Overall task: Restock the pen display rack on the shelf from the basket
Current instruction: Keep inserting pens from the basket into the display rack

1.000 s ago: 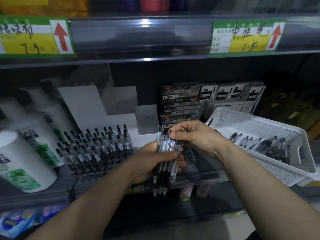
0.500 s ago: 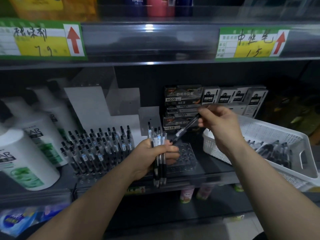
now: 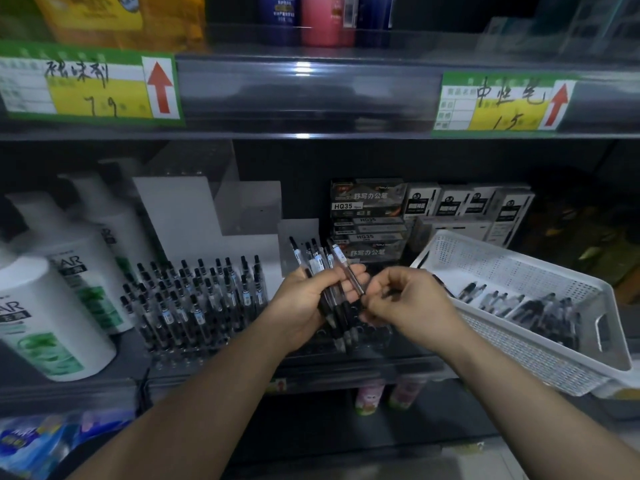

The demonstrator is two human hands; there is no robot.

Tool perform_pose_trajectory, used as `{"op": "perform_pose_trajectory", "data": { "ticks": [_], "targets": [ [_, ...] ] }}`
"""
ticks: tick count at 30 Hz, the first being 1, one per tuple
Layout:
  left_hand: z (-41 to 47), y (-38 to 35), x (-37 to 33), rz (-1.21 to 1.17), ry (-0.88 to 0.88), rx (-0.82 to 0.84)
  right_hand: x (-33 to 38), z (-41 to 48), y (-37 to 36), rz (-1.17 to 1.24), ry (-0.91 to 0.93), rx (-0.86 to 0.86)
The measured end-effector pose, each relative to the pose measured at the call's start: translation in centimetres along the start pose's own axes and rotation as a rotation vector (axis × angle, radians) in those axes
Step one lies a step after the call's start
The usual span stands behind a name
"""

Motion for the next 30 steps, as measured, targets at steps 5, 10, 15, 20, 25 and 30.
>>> {"op": "perform_pose_trajectory", "data": {
  "ticks": [5, 10, 15, 20, 25, 30],
  "targets": [
    [0.1, -0.2, 0.0, 0.083, -0.015, 0.03, -0.2, 0.3, -0.1, -0.224, 0.002, 0.128],
    [-0.5, -1.2, 0.9, 0.18, 0.023, 0.187, 0.4, 1.3, 1.3, -0.008, -0.036, 0.073],
    [-1.4, -2.1, 1.9, 0.21, 0.04, 0.321, -0.2, 0.9, -1.5, 0.279, -0.192, 0.357],
    [-1.5, -2.1, 1.5, 0.198, 0.037, 0.383, -0.1, 1.2, -1.9, 0.374, -0.21, 0.363],
    [-1.4, -1.6, 1.2, 0.208, 0.022, 0.35, -0.6, 2.0, -1.1, 0.362, -0.181, 0.269],
    [-1.2, -1.3, 1.0, 0.21, 0.039, 0.329, -0.2, 2.1, -1.0, 0.366, -0.15, 0.252]
  ]
}}
Point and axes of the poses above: each hand's wrist, its own z-axis towards the middle knuckle, its own y-axis out of the back of the hand, x = y × z, the point moved 8 cm from there along z, towards the middle knuckle, and after that the axes turned 12 degrees about -y, right-handed, at the moved point
